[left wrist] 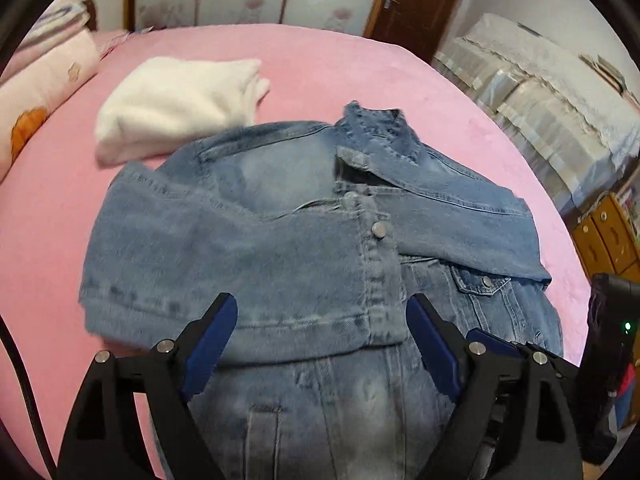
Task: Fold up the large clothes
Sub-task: 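Open the left gripper and release the folded sleeve cuff, then grasp the jacket side edge with the right gripper and fold it inward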
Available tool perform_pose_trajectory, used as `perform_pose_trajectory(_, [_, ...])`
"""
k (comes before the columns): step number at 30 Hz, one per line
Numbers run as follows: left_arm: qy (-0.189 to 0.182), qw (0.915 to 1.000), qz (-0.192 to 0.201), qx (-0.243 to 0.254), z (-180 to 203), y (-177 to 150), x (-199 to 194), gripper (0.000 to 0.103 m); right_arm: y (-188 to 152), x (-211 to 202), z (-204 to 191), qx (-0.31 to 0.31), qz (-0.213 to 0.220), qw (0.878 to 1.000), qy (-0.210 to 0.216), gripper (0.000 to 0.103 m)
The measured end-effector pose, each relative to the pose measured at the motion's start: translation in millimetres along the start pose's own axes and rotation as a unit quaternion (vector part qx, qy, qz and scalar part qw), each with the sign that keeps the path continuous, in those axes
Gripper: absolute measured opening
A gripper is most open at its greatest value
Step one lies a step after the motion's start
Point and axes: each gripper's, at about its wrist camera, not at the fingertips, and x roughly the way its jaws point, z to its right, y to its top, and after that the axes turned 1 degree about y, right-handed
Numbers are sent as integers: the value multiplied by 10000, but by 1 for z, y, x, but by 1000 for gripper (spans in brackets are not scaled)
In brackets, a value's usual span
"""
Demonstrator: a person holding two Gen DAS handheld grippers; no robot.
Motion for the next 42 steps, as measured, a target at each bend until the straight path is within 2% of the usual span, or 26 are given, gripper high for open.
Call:
perform_pose_trajectory(5, [314, 9987, -58, -392, -39, -22, -11, 85, -3, 7, 7, 221, -165, 9990, 363, 72])
perform_pose_trajectory(11, [591, 9946, -148, -845, -81, -45, -19, 85, -12, 27, 11, 618, -453, 9919, 1014, 57])
perform_pose_trajectory(15, [697, 9923, -211, -997, -97, -54, -17, 85, -16, 37, 3, 692, -477, 9875, 1334, 56])
perform_pose_trajectory(21, [680, 9916, -240, -1071, -101, -54, -8, 85, -6, 56, -5, 874, -404, 9832, 1553, 55])
perform_pose_trajectory(26, [671, 9918, -305, -1048, -100, -54, -1, 85, 8, 77, -3, 1113, -386, 9800, 1606, 39])
perform_pose_trajectory(28, [678, 9916, -327, -1053, -101, -55, 0, 85, 12, 81, -2, 1162, -386, 9799, 1574, 23])
perform_pose_trajectory(30, [701, 9912, -351, -1064, -103, -56, 2, 85, 13, 82, 0, 1228, -390, 9796, 1545, 18])
perform_pose_trajectory(31, [712, 9909, -363, -1079, -105, -57, 2, 85, 13, 79, -3, 1140, -345, 9817, 1488, 15])
perform_pose_trajectory(34, [722, 9899, -390, -1155, -110, -60, 5, 85, 18, 58, -25, 425, -72, 9916, 1220, 13])
perform_pose_trajectory(36, [729, 9890, -407, -1217, -113, -62, 7, 85, 29, 38, -52, -179, 181, 9926, 1186, 13])
perform_pose_trajectory(40, [732, 9879, -367, -1319, -116, -62, 8, 85, 66, 4, -101, -1137, 769, 9834, 1191, 13])
perform_pose_trajectory(42, [750, 9878, -334, -1321, -117, -61, 6, 85, 88, -8, -118, -1406, 1033, 9775, 1189, 13])
